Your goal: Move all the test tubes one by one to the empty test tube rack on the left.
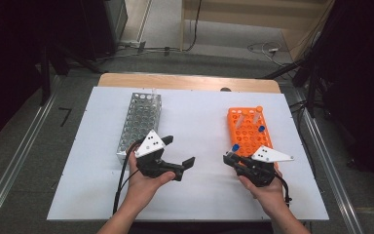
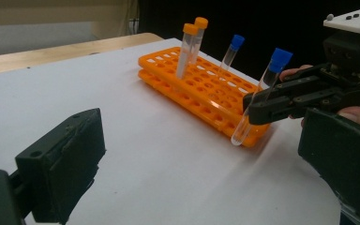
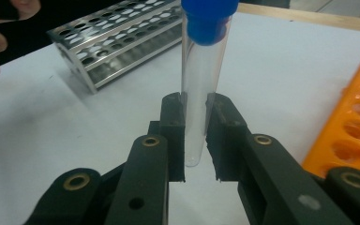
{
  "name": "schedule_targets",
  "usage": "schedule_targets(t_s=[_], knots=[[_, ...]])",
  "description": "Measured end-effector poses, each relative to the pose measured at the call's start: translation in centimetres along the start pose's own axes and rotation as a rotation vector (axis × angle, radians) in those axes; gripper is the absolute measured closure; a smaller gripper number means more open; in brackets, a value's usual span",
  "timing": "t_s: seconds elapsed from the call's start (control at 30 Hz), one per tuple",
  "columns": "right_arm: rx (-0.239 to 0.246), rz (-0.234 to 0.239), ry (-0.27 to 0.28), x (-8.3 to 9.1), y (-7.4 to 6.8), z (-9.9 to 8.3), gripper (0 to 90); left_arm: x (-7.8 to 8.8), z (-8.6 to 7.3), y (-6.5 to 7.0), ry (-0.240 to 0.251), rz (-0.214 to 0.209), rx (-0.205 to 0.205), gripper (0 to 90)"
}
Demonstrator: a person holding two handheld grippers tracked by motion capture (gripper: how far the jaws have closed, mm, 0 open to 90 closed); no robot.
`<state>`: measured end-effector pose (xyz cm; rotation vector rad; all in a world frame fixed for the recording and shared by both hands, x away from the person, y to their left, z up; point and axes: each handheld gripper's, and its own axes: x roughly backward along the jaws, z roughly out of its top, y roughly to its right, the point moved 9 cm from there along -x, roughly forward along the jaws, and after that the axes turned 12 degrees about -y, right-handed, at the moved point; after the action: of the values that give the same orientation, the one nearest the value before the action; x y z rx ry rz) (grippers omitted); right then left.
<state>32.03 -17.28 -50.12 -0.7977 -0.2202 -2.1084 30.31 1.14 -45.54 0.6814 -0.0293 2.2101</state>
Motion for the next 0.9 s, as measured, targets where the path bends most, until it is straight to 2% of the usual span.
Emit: schedule_targets(t_s=[0.2, 0.43, 0.6, 0.77, 0.9], knots=[[0.044, 0.056, -0.03, -0.6, -2.1, -0.1, 75.2, -1.0, 0.1, 1.4, -0.013, -0.051, -0.023, 1.1], [0.084, 0.11, -0.051, -1.1, -3.9, -0.1, 75.2, -2.0, 0.2, 3.1, -0.024, -0.12, -0.047, 7.9], [0.109, 0.133, -0.062, -1.3, -4.8, -0.2, 75.2, -2.7, 0.0, 4.5, -0.034, -0.187, -0.081, 25.2], [0.126, 0.157, -0.068, -1.4, -5.5, -0.2, 75.2, -3.3, 0.0, 5.6, -0.047, -0.22, -0.11, 42.0], [0.136, 0.18, -0.072, -1.4, -5.9, -0.2, 75.2, -4.0, -0.4, 6.1, -0.074, -0.231, -0.132, 53.8]])
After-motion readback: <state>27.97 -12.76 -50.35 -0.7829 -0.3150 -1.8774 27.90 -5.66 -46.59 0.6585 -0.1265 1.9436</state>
